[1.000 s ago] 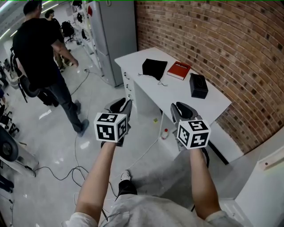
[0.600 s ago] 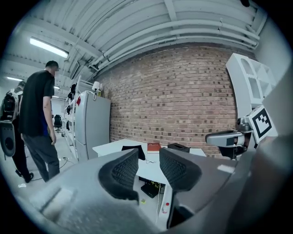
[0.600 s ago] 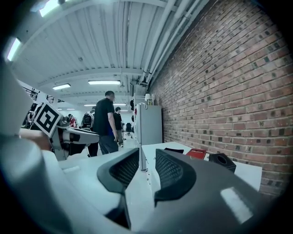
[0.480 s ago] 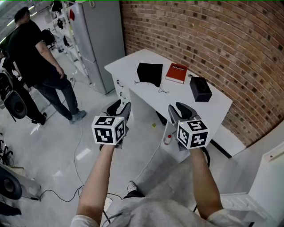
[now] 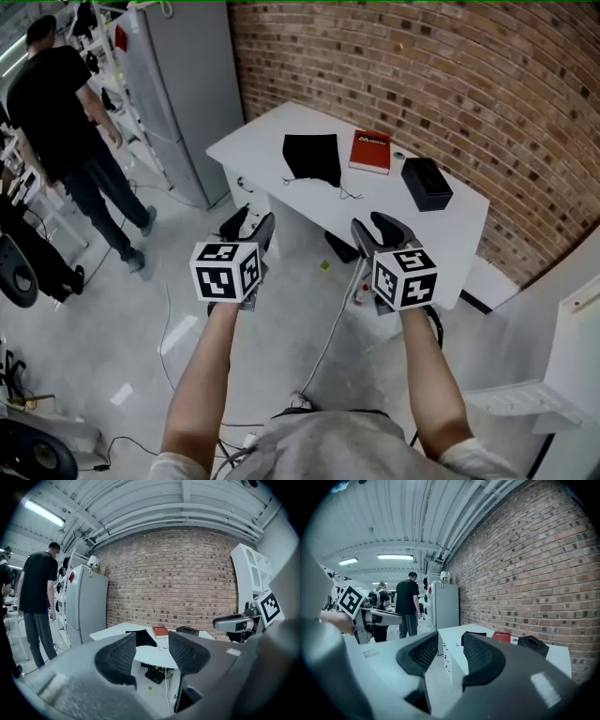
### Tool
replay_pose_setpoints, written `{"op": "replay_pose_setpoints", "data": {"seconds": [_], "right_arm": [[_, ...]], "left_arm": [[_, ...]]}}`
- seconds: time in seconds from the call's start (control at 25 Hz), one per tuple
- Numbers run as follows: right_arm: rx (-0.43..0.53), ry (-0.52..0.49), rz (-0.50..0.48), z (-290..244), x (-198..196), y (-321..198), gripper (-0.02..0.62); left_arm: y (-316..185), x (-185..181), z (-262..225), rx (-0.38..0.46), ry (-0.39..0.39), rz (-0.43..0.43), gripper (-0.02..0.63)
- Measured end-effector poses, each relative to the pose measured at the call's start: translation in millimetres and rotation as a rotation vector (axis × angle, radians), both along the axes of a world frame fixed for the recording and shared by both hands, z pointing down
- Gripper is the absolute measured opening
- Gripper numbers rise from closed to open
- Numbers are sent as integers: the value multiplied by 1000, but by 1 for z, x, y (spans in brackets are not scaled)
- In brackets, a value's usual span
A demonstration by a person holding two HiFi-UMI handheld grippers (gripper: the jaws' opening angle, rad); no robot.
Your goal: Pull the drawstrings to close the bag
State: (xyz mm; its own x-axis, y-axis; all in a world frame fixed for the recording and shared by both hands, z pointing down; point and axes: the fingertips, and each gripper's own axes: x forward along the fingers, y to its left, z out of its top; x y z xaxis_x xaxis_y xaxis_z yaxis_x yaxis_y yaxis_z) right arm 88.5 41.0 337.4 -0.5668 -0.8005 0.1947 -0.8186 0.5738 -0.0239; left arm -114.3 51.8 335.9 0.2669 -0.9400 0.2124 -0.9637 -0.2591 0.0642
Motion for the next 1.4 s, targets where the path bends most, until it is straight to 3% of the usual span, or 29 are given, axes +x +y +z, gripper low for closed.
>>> {"op": "replay_pose_setpoints", "data": {"seconds": [0.24,0.84,1.12,1.4], "right_arm": [[-1,12,52,5,-11,-9,190],[-14,-2,111,22,-10,-43,224],[-5,-17,118,28,-14,-91,224],[-19,-18,129,40,-7,-182,224]], "left_arm": [[-18,-13,3,4,-11,53,236],[-60,-18,14,6,-17,88,249],[-107,-24,19,9,-31,95,249],[-202,-16,22,8,-39,109,249]]}}
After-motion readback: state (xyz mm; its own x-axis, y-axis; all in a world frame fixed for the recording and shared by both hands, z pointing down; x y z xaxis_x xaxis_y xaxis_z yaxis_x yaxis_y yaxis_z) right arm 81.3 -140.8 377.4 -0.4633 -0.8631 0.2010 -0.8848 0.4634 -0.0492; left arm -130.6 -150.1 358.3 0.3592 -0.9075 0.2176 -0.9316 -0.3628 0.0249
